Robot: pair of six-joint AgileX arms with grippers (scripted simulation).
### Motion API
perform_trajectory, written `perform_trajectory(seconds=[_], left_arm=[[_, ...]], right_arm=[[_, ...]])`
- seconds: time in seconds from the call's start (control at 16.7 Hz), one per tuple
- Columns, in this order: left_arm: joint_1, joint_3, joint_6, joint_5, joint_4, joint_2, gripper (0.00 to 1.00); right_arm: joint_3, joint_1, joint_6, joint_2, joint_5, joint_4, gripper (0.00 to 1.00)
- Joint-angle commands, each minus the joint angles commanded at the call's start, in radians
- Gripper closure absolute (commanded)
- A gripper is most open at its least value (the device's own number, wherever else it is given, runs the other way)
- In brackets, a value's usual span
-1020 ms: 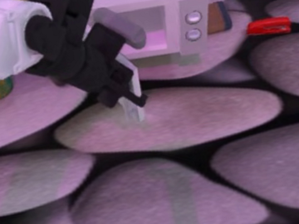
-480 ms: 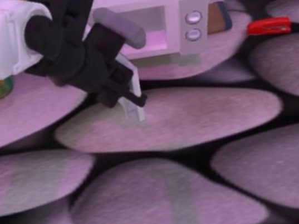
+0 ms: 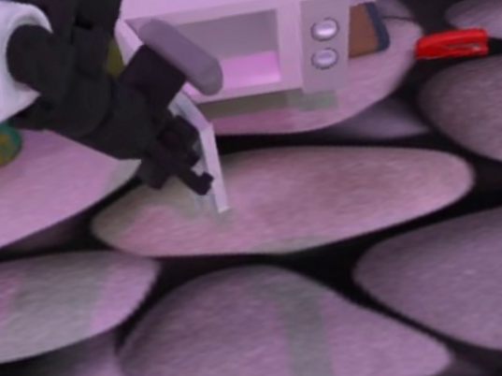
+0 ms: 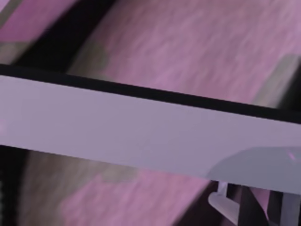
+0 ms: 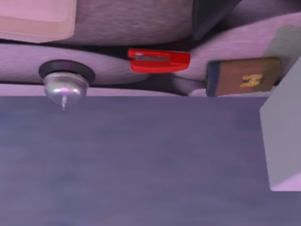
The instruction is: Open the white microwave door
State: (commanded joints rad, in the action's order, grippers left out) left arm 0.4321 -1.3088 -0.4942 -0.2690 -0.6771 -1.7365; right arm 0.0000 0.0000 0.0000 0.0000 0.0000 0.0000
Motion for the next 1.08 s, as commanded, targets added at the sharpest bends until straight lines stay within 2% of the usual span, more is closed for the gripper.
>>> perform_trajectory(seconds=[1.08], left_arm=[[-0.01, 0.005, -0.022, -0.012, -0.007, 0.003, 1.0]], right_arm=[[0.0, 0.0, 0.0, 0.0, 0.0, 0.0, 0.0]])
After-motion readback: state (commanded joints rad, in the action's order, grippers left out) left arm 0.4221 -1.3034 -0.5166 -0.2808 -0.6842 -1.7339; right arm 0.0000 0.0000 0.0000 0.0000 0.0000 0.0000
